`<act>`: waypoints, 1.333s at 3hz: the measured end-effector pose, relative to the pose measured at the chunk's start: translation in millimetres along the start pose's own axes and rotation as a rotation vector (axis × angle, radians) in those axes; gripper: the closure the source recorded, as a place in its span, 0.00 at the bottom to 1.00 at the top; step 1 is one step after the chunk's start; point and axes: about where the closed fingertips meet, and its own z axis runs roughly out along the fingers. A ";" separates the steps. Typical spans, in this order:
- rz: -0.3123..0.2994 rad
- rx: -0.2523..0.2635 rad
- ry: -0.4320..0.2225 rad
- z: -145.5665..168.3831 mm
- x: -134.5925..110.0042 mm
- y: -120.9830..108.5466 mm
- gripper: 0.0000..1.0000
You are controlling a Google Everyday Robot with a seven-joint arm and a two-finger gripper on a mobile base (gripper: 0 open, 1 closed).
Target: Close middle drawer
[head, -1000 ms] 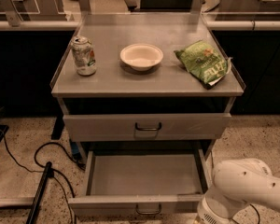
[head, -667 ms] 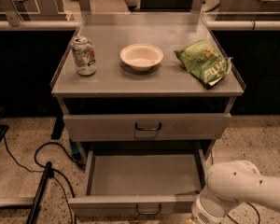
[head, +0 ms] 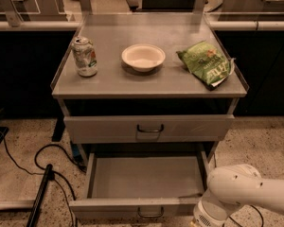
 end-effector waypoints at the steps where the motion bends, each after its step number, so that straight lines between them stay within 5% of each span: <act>1: 0.080 0.017 -0.010 25.8 -9.3 -24.5 1.00; 2: 0.160 0.050 -0.033 44.3 -20.4 -50.0 1.00; 4: 0.219 0.115 -0.081 52.0 -47.1 -85.9 1.00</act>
Offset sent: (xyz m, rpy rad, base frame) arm 0.0722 -0.0163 -0.0831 -0.0616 -0.0522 -0.2728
